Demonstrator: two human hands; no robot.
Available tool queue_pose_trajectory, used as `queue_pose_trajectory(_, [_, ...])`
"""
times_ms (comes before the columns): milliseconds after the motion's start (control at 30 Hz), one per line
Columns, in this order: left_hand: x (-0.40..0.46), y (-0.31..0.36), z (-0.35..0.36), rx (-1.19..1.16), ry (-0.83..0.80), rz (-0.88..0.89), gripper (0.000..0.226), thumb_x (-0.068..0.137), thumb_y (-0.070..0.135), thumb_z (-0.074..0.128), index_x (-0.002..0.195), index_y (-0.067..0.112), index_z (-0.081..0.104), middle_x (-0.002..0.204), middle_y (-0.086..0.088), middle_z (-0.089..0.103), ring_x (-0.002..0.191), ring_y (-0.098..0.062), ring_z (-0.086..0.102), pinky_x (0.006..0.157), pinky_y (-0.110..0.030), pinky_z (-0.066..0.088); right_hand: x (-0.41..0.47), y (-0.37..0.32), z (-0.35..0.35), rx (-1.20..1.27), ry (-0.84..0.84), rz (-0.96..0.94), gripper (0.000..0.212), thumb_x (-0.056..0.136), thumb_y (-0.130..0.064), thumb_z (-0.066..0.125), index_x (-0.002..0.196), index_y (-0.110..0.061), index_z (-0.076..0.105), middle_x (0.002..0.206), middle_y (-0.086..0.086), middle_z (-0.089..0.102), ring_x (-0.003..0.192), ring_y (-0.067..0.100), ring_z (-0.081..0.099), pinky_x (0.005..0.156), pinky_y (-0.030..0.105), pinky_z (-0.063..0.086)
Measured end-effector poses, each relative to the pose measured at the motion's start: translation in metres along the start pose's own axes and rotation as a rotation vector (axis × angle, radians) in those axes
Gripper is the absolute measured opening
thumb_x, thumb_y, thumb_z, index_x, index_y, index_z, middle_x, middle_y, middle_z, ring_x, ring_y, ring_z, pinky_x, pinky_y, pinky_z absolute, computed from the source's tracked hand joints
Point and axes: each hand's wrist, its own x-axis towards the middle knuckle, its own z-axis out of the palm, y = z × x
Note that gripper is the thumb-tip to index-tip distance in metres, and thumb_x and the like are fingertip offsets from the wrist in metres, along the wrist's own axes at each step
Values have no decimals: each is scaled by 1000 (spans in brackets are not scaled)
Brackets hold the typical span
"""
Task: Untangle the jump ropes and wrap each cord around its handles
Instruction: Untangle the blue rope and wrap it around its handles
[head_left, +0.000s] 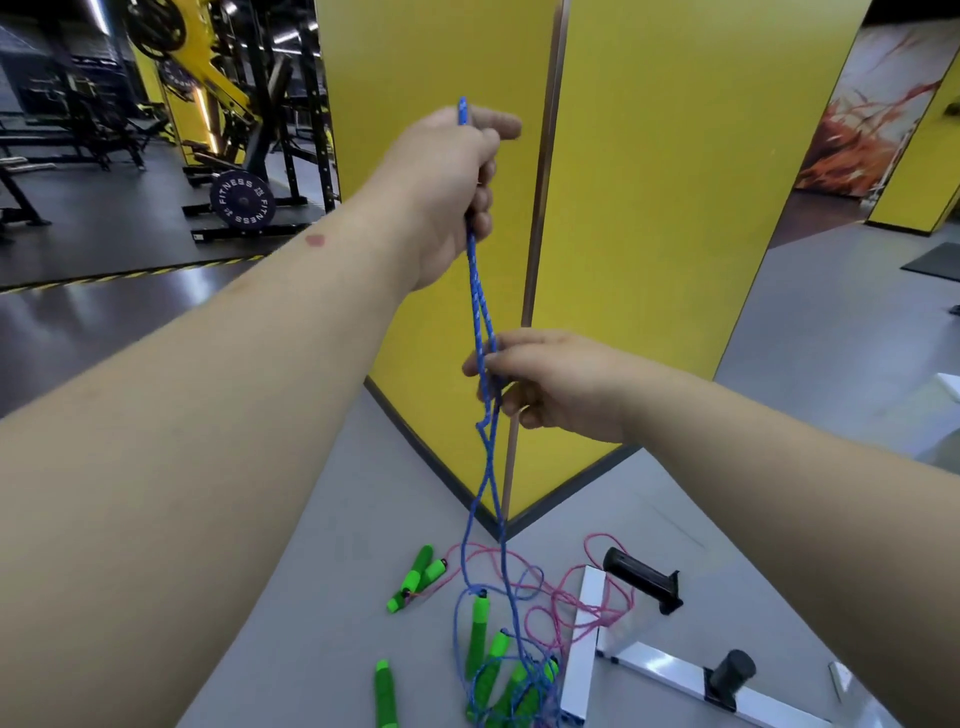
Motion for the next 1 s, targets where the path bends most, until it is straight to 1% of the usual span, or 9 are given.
queue_pose_trajectory(200, [7, -30, -15, -79, 103, -119, 33, 107, 10, 38, 132, 22, 56, 93, -4, 56, 72, -16, 51, 63, -27, 49, -10, -15, -17, 85, -39, -122, 15, 100, -28, 60, 90, -17, 66, 85, 2, 63, 60, 12, 48, 59, 27, 38])
queue_pose_trajectory(367, [-1, -26, -6, -488, 67, -263, 35, 109, 9, 35, 138, 21, 50, 88, -7, 55, 67, -17, 49, 59, -28, 44, -11, -14, -7, -167, 9, -48, 32, 91, -46, 68, 111, -22, 65, 77, 0, 46, 61, 13, 39, 57, 28, 36])
queue_pose_trajectory(433, [-1, -13, 0, -656, 59, -324, 33, 108, 7, 33, 135, 18, 51, 84, -7, 53, 62, -15, 46, 56, -25, 39, -11, -6, 4, -384, 0, -47, 33, 92, -53, 64, 111, -27, 69, 73, -3, 47, 65, 15, 44, 59, 28, 42])
queue_pose_trajectory(533, [-2, 7, 6, -754, 45, -392, 15, 109, 9, 38, 109, 8, 52, 79, -7, 52, 58, -14, 45, 52, -25, 37, -10, 0, 12, -484, 60, -52, 35, 99, -52, 52, 87, -25, 72, 61, -13, 50, 63, 12, 49, 60, 26, 43])
queue_pose_trajectory(633, [-2, 8, 3, -439, 42, -374, 22, 109, 24, 46, 97, 7, 51, 80, -8, 57, 65, -18, 57, 60, -27, 50, -10, -10, 5, -234, 144, -36, 40, 102, -48, 47, 77, -19, 58, 65, -3, 47, 57, 14, 41, 54, 27, 37])
queue_pose_trajectory(733, [-9, -13, 3, -5, 52, -400, 45, 105, 48, 50, 102, 4, 57, 85, -10, 63, 73, -21, 63, 66, -30, 57, -13, -31, -10, -46, 232, -85, 37, 102, -48, 48, 81, -18, 54, 62, -2, 47, 54, 14, 38, 52, 27, 36])
queue_pose_trajectory(833, [-20, -35, 5, 52, 113, -362, 58, 104, 57, 42, 94, 4, 65, 81, -10, 68, 70, -23, 64, 70, -35, 59, -13, -48, -19, -31, 245, -110, 34, 102, -47, 49, 84, -18, 53, 63, -2, 48, 53, 14, 38, 50, 26, 36])
queue_pose_trajectory(933, [-30, -52, 4, 18, 285, -133, 45, 106, 45, 45, 92, 6, 65, 79, -6, 65, 70, -21, 62, 76, -41, 59, -13, -58, -23, 50, 243, -108, 35, 102, -47, 49, 79, -20, 52, 61, -2, 44, 49, 14, 31, 47, 24, 30])
queue_pose_trajectory(1000, [-41, -66, 3, 241, 445, 118, 29, 99, 42, 53, 93, 14, 58, 89, -2, 61, 78, -17, 57, 77, -40, 51, -13, -68, -25, 159, 244, -122, 36, 103, -46, 48, 78, -20, 51, 60, -1, 42, 48, 14, 29, 47, 23, 27])
